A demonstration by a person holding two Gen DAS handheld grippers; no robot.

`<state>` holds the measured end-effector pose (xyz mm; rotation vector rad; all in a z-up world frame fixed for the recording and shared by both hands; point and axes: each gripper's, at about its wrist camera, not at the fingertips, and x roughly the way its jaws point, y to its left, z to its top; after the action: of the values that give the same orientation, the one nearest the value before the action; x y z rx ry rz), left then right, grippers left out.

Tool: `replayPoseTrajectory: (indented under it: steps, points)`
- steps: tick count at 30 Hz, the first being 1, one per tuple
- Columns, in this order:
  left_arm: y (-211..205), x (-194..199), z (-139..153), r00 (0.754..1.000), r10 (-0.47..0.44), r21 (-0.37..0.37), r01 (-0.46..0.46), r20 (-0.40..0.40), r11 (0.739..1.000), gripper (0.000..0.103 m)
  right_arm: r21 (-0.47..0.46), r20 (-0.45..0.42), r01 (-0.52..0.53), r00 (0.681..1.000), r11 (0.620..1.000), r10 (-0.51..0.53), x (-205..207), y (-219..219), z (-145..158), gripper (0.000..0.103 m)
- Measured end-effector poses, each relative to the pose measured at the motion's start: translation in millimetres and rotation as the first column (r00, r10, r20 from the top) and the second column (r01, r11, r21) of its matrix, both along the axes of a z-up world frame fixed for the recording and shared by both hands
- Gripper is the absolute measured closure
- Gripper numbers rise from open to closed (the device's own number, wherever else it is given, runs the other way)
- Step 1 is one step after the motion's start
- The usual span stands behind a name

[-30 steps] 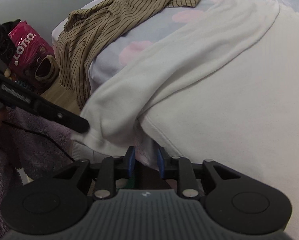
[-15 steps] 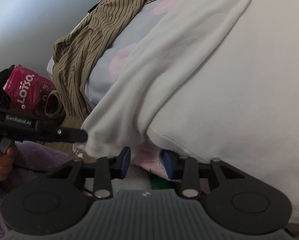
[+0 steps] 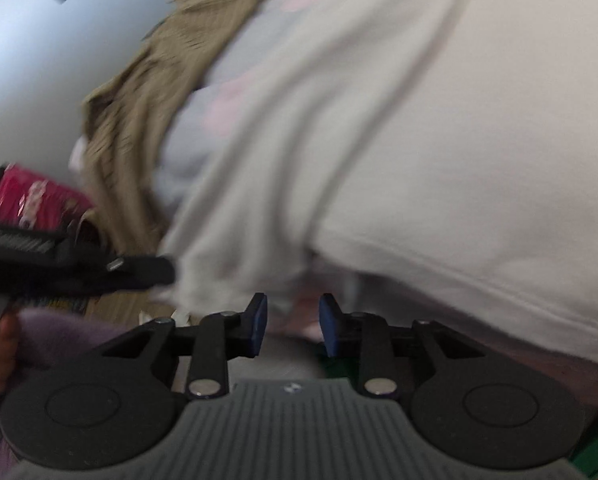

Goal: Fold clothes

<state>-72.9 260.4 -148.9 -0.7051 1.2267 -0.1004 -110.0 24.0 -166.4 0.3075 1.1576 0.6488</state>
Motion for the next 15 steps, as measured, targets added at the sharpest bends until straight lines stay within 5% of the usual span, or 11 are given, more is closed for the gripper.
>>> replayPoseTrajectory:
  steps: [6, 8, 15]
  points:
    - [1, 0, -2, 1.000, 0.002, -0.005, -0.002, 0.000, 1.000, 0.096, 0.080, -0.037, 0.030, 0.999, 0.996, -0.027, 10, -8, -7, 0.070]
    - [2, 0, -2, 1.000, 0.006, -0.006, -0.006, 0.001, 1.000, 0.096, 0.106, -0.050, 0.041, 0.998, 0.993, -0.035, 13, -10, -10, 0.099]
    - [-3, 0, 0, 1.000, -0.017, -0.013, 0.017, -0.005, 1.000, 0.096, 0.096, -0.093, 0.059, 0.994, 0.994, -0.050, -1, -27, 23, 0.100]
